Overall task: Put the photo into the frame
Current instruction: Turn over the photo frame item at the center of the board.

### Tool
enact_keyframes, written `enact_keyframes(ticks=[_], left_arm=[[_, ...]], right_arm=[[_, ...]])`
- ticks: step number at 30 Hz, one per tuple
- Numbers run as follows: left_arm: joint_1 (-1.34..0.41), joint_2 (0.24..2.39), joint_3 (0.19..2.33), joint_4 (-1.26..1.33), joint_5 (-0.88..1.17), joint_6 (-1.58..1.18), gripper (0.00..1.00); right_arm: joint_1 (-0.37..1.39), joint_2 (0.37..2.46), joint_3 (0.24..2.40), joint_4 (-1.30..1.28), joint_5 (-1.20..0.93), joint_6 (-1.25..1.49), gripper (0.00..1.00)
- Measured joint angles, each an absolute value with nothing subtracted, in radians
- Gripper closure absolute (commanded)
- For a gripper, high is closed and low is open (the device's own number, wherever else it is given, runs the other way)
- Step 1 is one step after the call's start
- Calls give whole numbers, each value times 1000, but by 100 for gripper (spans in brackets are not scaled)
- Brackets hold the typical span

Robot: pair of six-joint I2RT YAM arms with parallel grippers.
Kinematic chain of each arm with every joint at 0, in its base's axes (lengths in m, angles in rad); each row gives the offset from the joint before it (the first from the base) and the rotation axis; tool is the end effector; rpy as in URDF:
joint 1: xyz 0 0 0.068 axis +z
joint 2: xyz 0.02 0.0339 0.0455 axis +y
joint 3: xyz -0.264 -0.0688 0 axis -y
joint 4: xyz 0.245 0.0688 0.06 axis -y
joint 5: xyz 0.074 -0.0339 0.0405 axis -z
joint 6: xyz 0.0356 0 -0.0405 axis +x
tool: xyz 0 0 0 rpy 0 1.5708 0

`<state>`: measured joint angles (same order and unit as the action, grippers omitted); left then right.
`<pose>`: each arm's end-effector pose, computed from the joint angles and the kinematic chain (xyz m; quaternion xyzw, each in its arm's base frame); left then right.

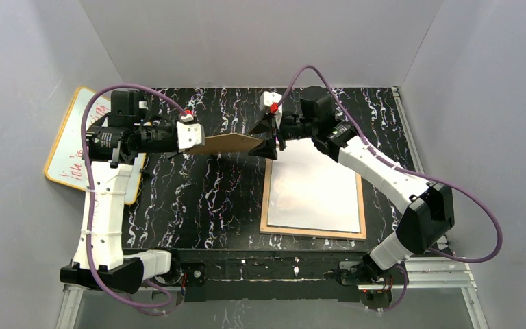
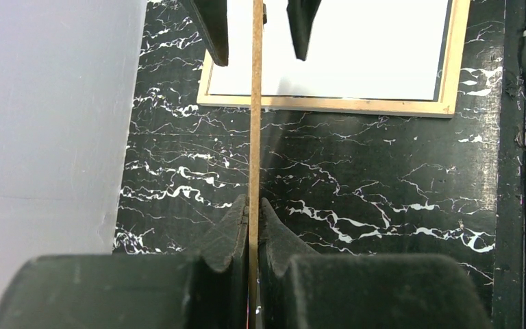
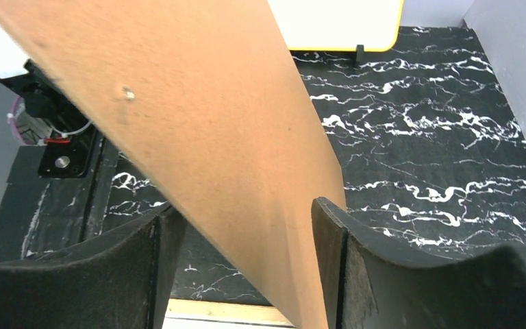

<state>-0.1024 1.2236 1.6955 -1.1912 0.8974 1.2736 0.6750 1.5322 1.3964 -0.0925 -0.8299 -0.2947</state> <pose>0.1896 -0.0475 0.4632 0.6595 0.5201 -0.1236 0.5285 0.2616 0.2431 0.3814 -0.5558 0.5171 0.4176 0.4993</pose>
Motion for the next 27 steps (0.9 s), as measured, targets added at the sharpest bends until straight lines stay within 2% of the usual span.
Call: enact_keyframes(ticks=[4,8,9,10,12,13,14,21,27], left_arm=[[-103,1224,1695,-1183,897,1272,100],[-107,1225,1695,-1174,891,1266,100],[-108,1225,1695,-1171,889,1259,86],[-109,1226,1695,-1156,888,1245,53],[-107,1226,1695,-1090,879,1186,21],[-107,1225,1692,-1034,872,1144,8],[-107,1222,1681,-964,862,1087,2],[-111,1224,1625,-521,697,621,2],[-110,1261,1690,-388,500,402,2]], right_arm=[[675,1542,1369,-76,-776,-301,56],[675,1542,1324,-60,-749,-302,73],[675,1542,1319,-47,-743,-304,78],[675,1542,1319,-32,-737,-309,83],[675,1542,1318,3,-729,-316,94],[675,1542,1318,24,-728,-311,99],[675,1542,1319,43,-721,-297,99],[686,1539,1319,83,-634,-30,99],[554,1538,1324,43,-562,326,99]])
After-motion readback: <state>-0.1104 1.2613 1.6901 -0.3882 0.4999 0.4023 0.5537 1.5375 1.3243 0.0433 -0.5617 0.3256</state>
